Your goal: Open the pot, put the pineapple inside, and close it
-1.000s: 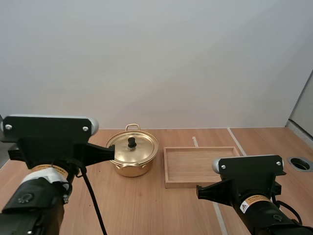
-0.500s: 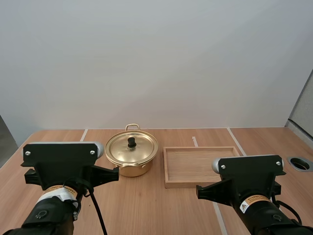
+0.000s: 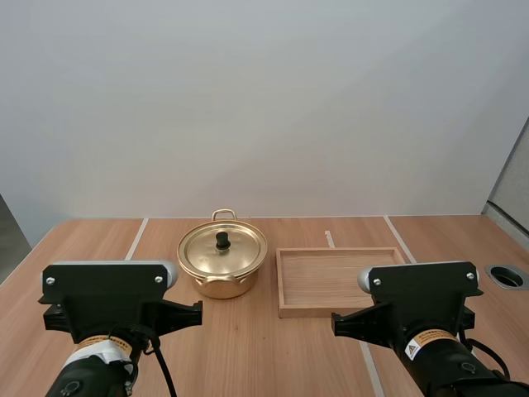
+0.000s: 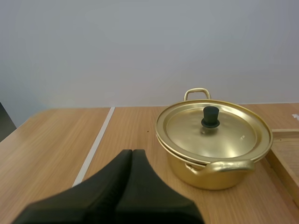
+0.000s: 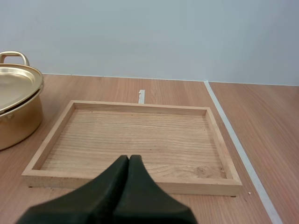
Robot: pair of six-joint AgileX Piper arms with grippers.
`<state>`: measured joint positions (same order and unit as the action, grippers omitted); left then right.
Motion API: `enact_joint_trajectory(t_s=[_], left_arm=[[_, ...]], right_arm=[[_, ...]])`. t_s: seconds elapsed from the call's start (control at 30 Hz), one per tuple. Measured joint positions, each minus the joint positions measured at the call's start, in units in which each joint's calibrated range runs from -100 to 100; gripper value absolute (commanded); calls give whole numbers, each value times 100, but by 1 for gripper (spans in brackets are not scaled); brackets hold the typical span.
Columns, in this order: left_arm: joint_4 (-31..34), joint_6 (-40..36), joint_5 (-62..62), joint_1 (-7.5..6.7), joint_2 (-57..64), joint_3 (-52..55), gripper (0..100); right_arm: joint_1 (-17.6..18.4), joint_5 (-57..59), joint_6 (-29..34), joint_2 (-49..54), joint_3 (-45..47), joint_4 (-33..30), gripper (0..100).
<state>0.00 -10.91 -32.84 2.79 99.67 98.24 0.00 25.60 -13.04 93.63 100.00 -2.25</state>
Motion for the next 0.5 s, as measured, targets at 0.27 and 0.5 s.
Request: enact_joint_trajectory(t_s=[0.27,0.5], left_arm=[[0,63,36,0,0,131,0],[40,67,161,0,0,152,0]], right_arm=[[0,0,0,0,0,0,0],[0,0,0,0,0,0,0]])
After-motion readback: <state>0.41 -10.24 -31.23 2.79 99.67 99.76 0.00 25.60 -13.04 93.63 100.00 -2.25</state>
